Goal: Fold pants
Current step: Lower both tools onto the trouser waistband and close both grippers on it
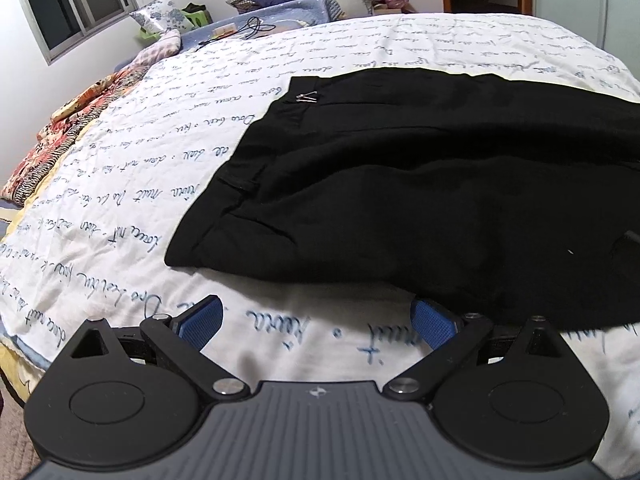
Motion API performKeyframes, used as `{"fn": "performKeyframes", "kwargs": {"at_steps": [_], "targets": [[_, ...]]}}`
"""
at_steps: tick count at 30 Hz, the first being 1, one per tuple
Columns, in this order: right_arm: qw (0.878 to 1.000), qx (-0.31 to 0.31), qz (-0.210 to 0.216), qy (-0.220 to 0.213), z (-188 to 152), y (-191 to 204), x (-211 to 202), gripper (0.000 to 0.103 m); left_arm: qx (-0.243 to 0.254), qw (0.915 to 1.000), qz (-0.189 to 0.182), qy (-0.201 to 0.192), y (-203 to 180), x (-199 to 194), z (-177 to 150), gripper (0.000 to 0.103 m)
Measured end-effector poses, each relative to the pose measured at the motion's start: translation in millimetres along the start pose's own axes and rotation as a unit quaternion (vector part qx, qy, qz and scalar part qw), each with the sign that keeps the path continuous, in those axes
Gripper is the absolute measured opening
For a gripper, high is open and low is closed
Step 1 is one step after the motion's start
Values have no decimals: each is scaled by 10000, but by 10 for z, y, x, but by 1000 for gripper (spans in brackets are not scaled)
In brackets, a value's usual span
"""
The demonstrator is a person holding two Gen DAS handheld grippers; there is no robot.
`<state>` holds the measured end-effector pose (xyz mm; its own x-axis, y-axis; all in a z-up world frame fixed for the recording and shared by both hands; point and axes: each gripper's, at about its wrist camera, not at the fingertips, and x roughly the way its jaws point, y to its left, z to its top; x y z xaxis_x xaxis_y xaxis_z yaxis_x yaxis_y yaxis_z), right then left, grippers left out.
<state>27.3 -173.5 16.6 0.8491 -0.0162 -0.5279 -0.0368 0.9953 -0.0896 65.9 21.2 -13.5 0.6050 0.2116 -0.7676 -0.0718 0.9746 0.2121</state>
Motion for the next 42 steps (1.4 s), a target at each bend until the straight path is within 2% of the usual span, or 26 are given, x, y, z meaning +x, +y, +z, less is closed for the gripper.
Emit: {"fn": "performKeyframes", "kwargs": {"at_steps": [6,9,13,15,17,19,24,28,31,34,37,40,42], "targets": [[9999,-84,54,10,145,-21,159,103,-43,10000,79,42,93,95,149,101],[9996,-221,161,-29,214,-45,231,103,-25,10000,-11,64,147,127,261,101],[9947,-753,453,-530,358,-140,307,103,8,9996,-222,-186,268,121,481,101],[9913,-1008,502,-677,455,-215,390,103,110,9995,-101,-270,291,161,595,101],[9919,-1086,346,-554,581,-290,541,103,178,9994,-20,-282,309,208,705,101],[9935,-1034,271,-381,691,-366,699,103,173,9994,-135,-284,364,249,840,101],[9943,-1057,86,-129,961,-552,1120,103,-296,9978,-386,-448,657,333,1269,101],[9921,-1236,232,6,1129,-630,1458,103,-583,9944,-312,-830,886,345,1535,101],[9880,-1515,310,32,1237,-690,1656,103,-699,9925,-257,-969,1021,452,1693,101],[9838,-1757,338,58,1283,-698,1804,103,-420,9950,-281,-857,982,649,1792,101],[9800,-1920,528,22,1288,-690,1982,103,167,9956,-464,-793,852,912,1868,101],[9749,-1986,995,150,1312,-720,2211,103,940,9884,-958,-718,726,1206,1950,101],[9748,-1773,1333,247,1362,-805,2364,103,1144,9828,-1295,-658,704,1404,1995,101]]}}
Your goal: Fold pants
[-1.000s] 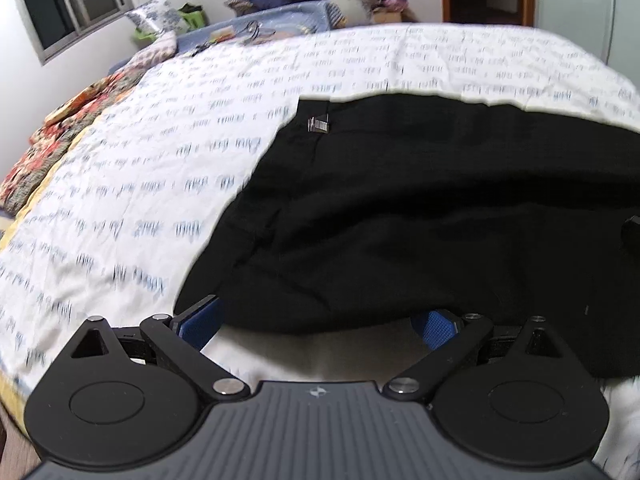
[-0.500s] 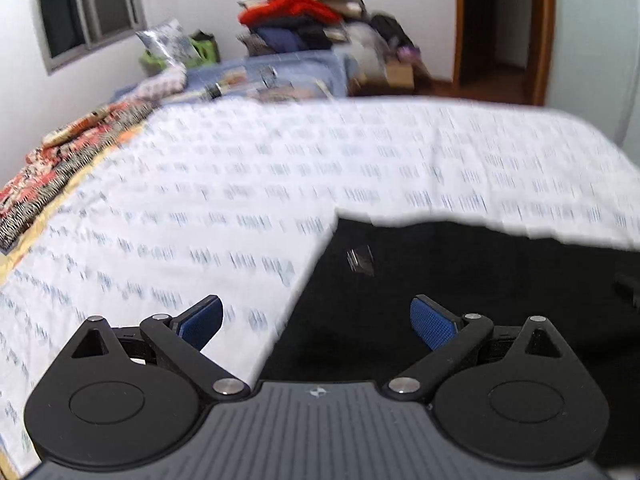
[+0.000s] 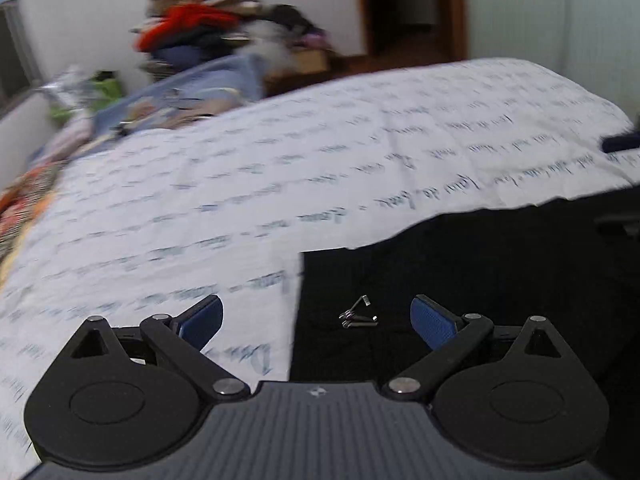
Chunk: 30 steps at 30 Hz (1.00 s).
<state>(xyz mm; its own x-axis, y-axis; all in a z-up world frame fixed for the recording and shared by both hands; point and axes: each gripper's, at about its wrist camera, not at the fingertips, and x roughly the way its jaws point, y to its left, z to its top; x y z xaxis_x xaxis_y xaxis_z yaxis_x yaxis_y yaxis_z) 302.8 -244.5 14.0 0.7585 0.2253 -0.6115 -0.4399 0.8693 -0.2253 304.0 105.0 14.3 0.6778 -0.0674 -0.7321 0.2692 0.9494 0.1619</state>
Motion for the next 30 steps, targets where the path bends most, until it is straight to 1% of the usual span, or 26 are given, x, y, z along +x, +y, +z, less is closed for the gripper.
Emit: {"fn": "performKeyframes", "kwargs": {"at_steps": [1,2,3,4,6,7,10,12,13,14,15,18,19,22,23,24,25,26,27,28,29,30], "targets": [[9998,106,160,21,9,-69,52,103,82,9998,-159,-15,35,92,8,101],[9990,244,365,72,14,-159,118,100,136,9995,-272,-34,74,168,3,101],[9980,347,505,125,19,-221,173,95,200,9989,-410,-81,124,252,10,101],[9970,435,615,201,8,-277,228,92,275,9978,-582,-145,171,310,19,101],[9937,614,809,473,-14,-404,375,84,335,9954,-861,-270,256,405,60,101],[9918,681,894,605,-32,-457,448,83,328,9938,-1013,-323,287,457,76,101],[9864,802,1066,956,-100,-590,670,83,166,9854,-1649,-381,396,601,141,101],[9829,888,1146,1135,-147,-666,813,83,63,9771,-2112,-264,423,740,187,101],[9804,960,1228,1207,-165,-697,873,83,45,9740,-2261,-163,420,807,196,101],[9770,1040,1376,1254,-189,-733,922,85,50,9719,-2352,-57,403,880,206,101],[9751,1073,1485,1253,-203,-757,951,85,103,9720,-2347,16,386,941,210,101],[9722,1005,1692,1268,-202,-780,979,85,359,9747,-2205,91,332,1079,184,101],[9716,962,1732,1292,-198,-783,981,84,386,9740,-2230,86,331,1105,167,101],[9719,722,1795,1340,-185,-758,965,76,413,9726,-2285,-76,357,1123,136,101],[9719,700,1799,1346,-179,-759,957,70,367,9721,-2313,-92,375,1128,137,100],[9719,698,1804,1339,-175,-768,954,61,297,9724,-2313,-52,393,1143,159,100],[9721,713,1809,1313,-175,-782,947,56,233,9737,-2267,7,401,1153,166,94],[9726,748,1786,1289,-177,-801,943,42,208,9761,-2160,79,395,1152,171,78],[9729,805,1764,1258,-181,-823,936,30,241,9782,-2058,126,391,1149,176,69],[9725,869,1776,1227,-186,-845,927,23,247,9802,-1962,129,396,1131,179,58],[9705,933,1869,1201,-196,-859,919,11,193,9804,-1957,134,418,1104,181,47],[9704,933,1894,1171,-202,-847,907,10,121,9800,-1983,138,441,1077,179,42]]}}
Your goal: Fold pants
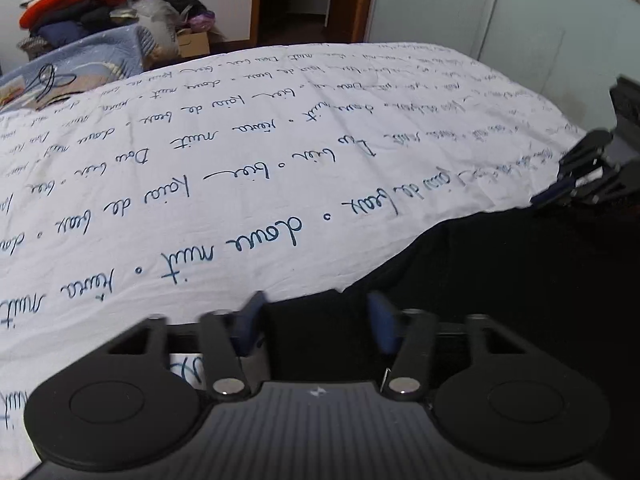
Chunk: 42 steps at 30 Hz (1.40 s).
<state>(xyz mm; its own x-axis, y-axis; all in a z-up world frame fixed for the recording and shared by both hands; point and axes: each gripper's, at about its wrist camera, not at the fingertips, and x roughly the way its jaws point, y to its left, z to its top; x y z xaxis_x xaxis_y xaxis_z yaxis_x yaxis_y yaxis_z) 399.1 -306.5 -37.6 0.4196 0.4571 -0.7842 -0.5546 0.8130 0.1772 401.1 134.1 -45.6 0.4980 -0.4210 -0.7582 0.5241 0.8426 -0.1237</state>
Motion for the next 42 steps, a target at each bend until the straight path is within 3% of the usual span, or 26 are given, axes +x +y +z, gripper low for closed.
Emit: {"fn": "performKeyframes", "kwargs": {"at_steps": [2,6,9,11,15,18,21,26,32,42], "targets": [[9997,-211,-126,-31,-18,83,-3,8,-88,9999,0,-68,-11,-75,-18,32],[9976,-424,-514,-212,6,251,-66,6,237,9978,437,-435,-211,-210,-66,27],[9921,-666,-959,-464,74,385,-141,5,204,9939,724,-803,-260,-329,-43,26],[9847,-865,-1314,-748,125,479,-200,5,27,9904,915,-1034,-189,-375,-11,26],[9685,-1160,-1924,-1072,177,611,-196,4,-255,9916,986,-800,-70,-233,-12,26],[9516,-1627,-2387,-1052,111,808,-93,4,-27,9875,1177,-1048,-218,-351,-34,26],[9418,-1690,-2582,-1333,37,970,-217,4,4,9842,1225,-1282,-306,-569,-45,26],[9290,-1865,-2656,-1776,-139,1377,-614,4,157,9791,1276,-1576,-529,-952,-224,26],[9292,-2075,-2473,-1798,-584,1948,-935,4,100,9774,1213,-1730,-788,-1324,-682,26],[9512,-1852,-1887,-1593,-1382,2699,-1130,5,-104,9766,1201,-1781,-1149,-1803,-1517,26]]}}
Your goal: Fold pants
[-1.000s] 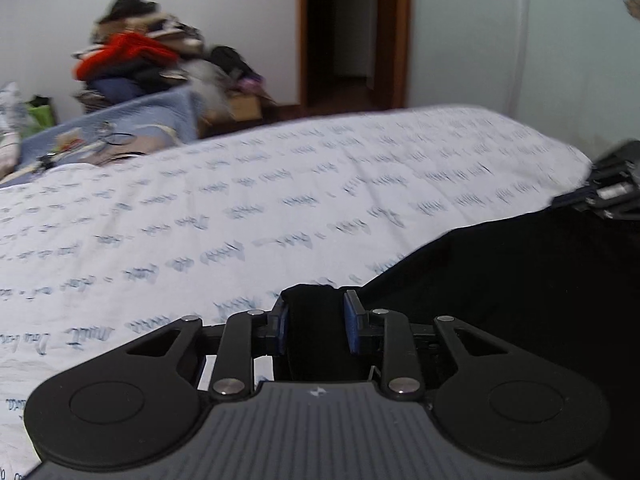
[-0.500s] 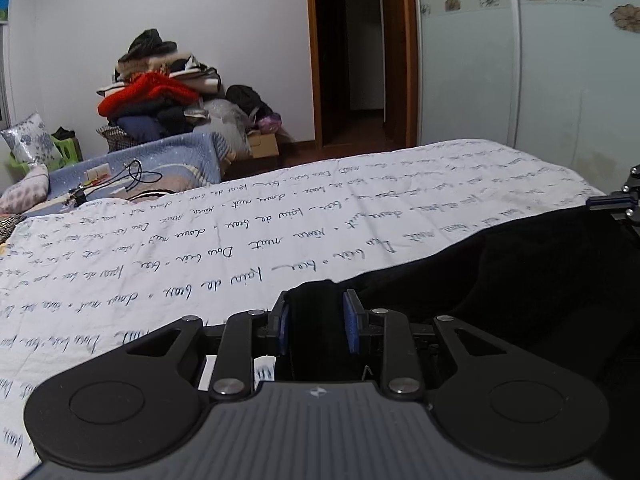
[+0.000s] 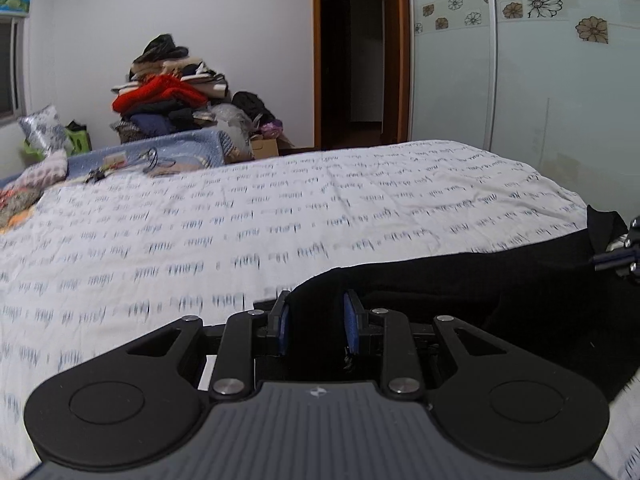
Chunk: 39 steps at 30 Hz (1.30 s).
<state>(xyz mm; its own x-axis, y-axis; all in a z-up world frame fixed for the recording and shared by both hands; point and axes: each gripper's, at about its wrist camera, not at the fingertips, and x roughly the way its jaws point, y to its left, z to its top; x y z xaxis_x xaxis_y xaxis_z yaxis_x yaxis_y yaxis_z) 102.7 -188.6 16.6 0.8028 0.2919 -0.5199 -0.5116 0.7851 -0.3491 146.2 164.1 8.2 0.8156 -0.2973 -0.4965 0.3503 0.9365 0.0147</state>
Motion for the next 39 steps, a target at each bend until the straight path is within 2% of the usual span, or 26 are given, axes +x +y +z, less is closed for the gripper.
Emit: {"fn": "performKeyframes", "kwargs": {"at_steps": [9,16,18,20,28,31,34,37,39], "targets": [[9988,61,432,238,-260,514,-265,5,-421,9987,132,269,58,-272,-481,26],[9967,-62,704,402,-362,812,-300,5,-334,9984,242,386,42,-409,-663,26],[9962,-55,745,446,-375,837,-297,5,-268,9979,168,565,27,-386,-695,26],[9956,-77,767,530,-418,855,-272,5,-294,9972,226,654,32,-396,-733,31],[9959,-18,763,479,-487,885,-288,6,-409,9943,584,792,40,-619,-700,36],[9963,-43,729,454,-507,905,-299,6,-213,9932,891,716,4,-686,-633,36],[9965,-18,734,408,-518,899,-336,6,-466,9904,1087,709,69,-740,-542,36],[9964,-13,740,410,-545,911,-343,6,-711,9931,781,513,-2,-762,-335,36],[9960,6,774,438,-542,902,-337,10,-527,9967,479,399,-218,-719,-179,36]]}}
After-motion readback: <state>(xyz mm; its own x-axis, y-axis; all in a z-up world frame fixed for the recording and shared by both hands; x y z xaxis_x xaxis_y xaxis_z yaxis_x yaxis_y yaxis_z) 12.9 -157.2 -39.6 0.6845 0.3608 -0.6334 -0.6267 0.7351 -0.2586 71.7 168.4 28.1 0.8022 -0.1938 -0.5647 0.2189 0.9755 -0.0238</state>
